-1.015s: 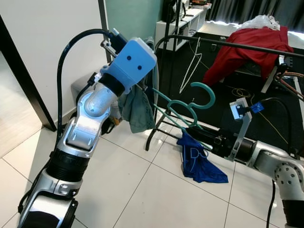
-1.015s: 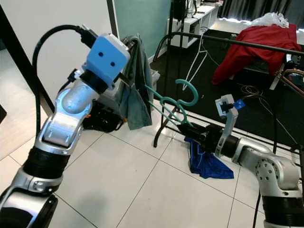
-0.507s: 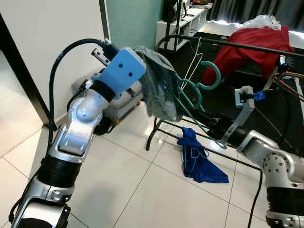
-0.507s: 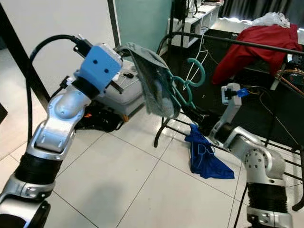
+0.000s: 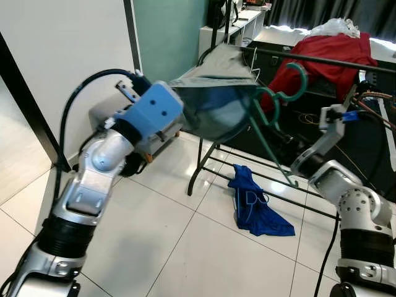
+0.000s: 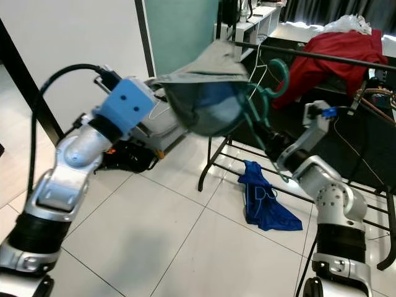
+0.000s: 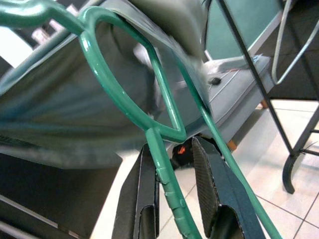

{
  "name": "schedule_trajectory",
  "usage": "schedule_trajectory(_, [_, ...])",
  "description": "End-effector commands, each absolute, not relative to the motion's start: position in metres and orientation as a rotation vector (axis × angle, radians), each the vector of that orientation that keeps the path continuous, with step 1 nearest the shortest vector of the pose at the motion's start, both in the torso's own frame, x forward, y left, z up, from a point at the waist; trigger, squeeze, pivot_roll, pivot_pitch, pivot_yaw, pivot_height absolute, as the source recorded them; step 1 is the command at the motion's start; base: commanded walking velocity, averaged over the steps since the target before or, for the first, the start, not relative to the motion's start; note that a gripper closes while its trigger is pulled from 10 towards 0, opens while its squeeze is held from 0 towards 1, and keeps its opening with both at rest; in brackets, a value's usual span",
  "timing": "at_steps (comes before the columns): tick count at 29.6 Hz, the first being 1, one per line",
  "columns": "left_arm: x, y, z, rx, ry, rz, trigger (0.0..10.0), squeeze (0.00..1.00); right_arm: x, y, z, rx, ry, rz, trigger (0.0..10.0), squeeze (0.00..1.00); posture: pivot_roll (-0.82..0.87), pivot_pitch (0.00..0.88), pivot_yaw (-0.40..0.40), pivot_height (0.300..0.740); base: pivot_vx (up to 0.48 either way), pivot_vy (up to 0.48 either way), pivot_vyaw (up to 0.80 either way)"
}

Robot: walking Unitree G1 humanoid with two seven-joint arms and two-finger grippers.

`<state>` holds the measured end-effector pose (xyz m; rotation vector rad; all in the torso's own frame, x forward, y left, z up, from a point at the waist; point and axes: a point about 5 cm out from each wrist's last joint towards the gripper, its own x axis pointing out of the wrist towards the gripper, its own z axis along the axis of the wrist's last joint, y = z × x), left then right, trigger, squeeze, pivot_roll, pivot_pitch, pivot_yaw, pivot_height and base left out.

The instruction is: Hang hanger

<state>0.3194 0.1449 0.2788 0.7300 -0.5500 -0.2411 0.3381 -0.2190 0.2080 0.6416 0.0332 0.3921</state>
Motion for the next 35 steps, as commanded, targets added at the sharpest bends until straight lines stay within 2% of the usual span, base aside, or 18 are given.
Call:
schedule_trajectory(1, [0.322, 0.165, 0.265, 0.77, -0.458, -0.172, 10.0, 0.0, 0.342, -0.223, 0.213, 0.7, -0.005, 0.353, 10.0, 0.0, -0.08, 0.026, -0.021, 0.74, 0.0, 0.0, 0.0])
schedule_trajectory(5, [0.321, 0.17, 0.256, 0.778, -0.414, -0.163, 10.0, 0.0, 0.344, -0.223, 0.213, 0.729, -0.014, 0.341, 10.0, 0.0, -0.08, 0.026, -0.021, 0.74, 0.0, 0.0, 0.0])
schedule_trajectory(9, [0.318, 0.165, 0.248, 0.77, -0.397, -0.197, 10.0, 0.0, 0.346, -0.224, 0.215, 0.754, -0.029, 0.326, 10.0, 0.0, -0.08, 0.026, -0.021, 0.74, 0.0, 0.0, 0.0])
schedule_trajectory(10, [0.315, 0.157, 0.245, 0.759, -0.398, -0.24, 10.0, 0.0, 0.347, -0.224, 0.216, 0.759, -0.035, 0.323, 10.0, 0.0, -0.08, 0.033, -0.022, 0.74, 0.0, 0.0, 0.0])
schedule_trajectory(12, [0.305, 0.122, 0.238, 0.699, -0.428, -0.398, 10.0, 0.0, 0.349, -0.221, 0.219, 0.776, -0.045, 0.329, 10.0, 0.0, -0.08, 0.037, -0.024, 0.74, 0.0, 0.0, 0.0])
schedule_trajectory(13, [0.305, 0.122, 0.238, 0.699, -0.428, -0.398, 10.0, 0.0, 0.349, -0.221, 0.219, 0.776, -0.045, 0.329, 10.0, 0.0, -0.08, 0.037, -0.024, 0.74, 0.0, 0.0, 0.0])
schedule_trajectory(15, [0.294, 0.092, 0.23, 0.65, -0.442, -0.543, 10.0, 0.0, 0.352, -0.217, 0.22, 0.794, -0.049, 0.335, 10.0, 0.0, -0.08, 0.039, -0.023, 0.74, 0.0, 0.0, 0.0])
schedule_trajectory(16, [0.294, 0.092, 0.23, 0.65, -0.442, -0.543, 10.0, 0.0, 0.352, -0.217, 0.22, 0.794, -0.049, 0.335, 10.0, 0.0, -0.08, 0.039, -0.023, 0.74, 0.0, 0.0, 0.0])
schedule_trajectory(18, [0.284, 0.07, 0.222, 0.616, -0.436, -0.65, 10.0, 0.0, 0.354, -0.212, 0.22, 0.799, -0.041, 0.342, 10.0, 0.0, -0.08, 0.039, -0.022, 0.74, 0.0, 0.0, 0.0])
schedule_trajectory(19, [0.284, 0.07, 0.222, 0.616, -0.436, -0.65, 10.0, 0.0, 0.354, -0.212, 0.22, 0.799, -0.041, 0.342, 10.0, 0.0, -0.08, 0.039, -0.022, 0.74, 0.0, 0.0, 0.0])
schedule_trajectory(22, [0.268, 0.041, 0.206, 0.565, -0.406, -0.792, 10.0, 0.0, 0.358, -0.196, 0.218, 0.775, -0.002, 0.372, 10.0, 0.0, -0.08, 0.04, -0.023, 0.74, 0.0, 0.0, 0.0])
schedule_trajectory(25, [0.26, 0.029, 0.197, 0.546, -0.382, -0.858, 10.0, 0.0, 0.362, -0.187, 0.218, 0.782, 0.013, 0.385, 10.0, 0.0, -0.08, 0.04, -0.023, 0.74, 0.0, 0.0, 0.0])
schedule_trajectory(26, [0.257, 0.025, 0.192, 0.559, -0.364, -0.886, 10.0, 0.48, 0.364, -0.183, 0.219, 0.785, 0.013, 0.391, 10.0, 0.0, -0.08, 0.041, -0.026, 0.74, 0.0, 0.0, 0.0])
schedule_trajectory(27, [0.255, 0.023, 0.188, 0.573, -0.349, -0.906, 10.0, 0.82, 0.365, -0.18, 0.22, 0.789, 0.014, 0.398, 10.0, 0.0, -0.08, 0.041, -0.026, 0.74, 0.0, 0.0, 0.0])
schedule_trajectory(28, [0.253, 0.022, 0.186, 0.582, -0.339, -0.919, 10.0, 0.82, 0.366, -0.178, 0.221, 0.79, 0.015, 0.402, 10.0, 0.0, -0.08, 0.041, -0.026, 0.74, 0.0, 0.0, 0.0])
schedule_trajectory(29, [0.252, 0.021, 0.183, 0.587, -0.324, -0.93, 10.0, 1.0, 0.367, -0.176, 0.222, 0.79, 0.017, 0.407, 10.0, 0.0, -0.08, 0.042, -0.027, 0.74, 0.0, 0.0, 0.0])
schedule_trajectory(35, [0.248, 0.028, 0.169, 0.613, -0.207, -1.004, 10.0, 1.0, 0.369, -0.17, 0.227, 0.748, 0.032, 0.444, 10.0, 0.0, -0.07, 0.046, -0.029, 0.74, 0.0, 0.0, 0.0])
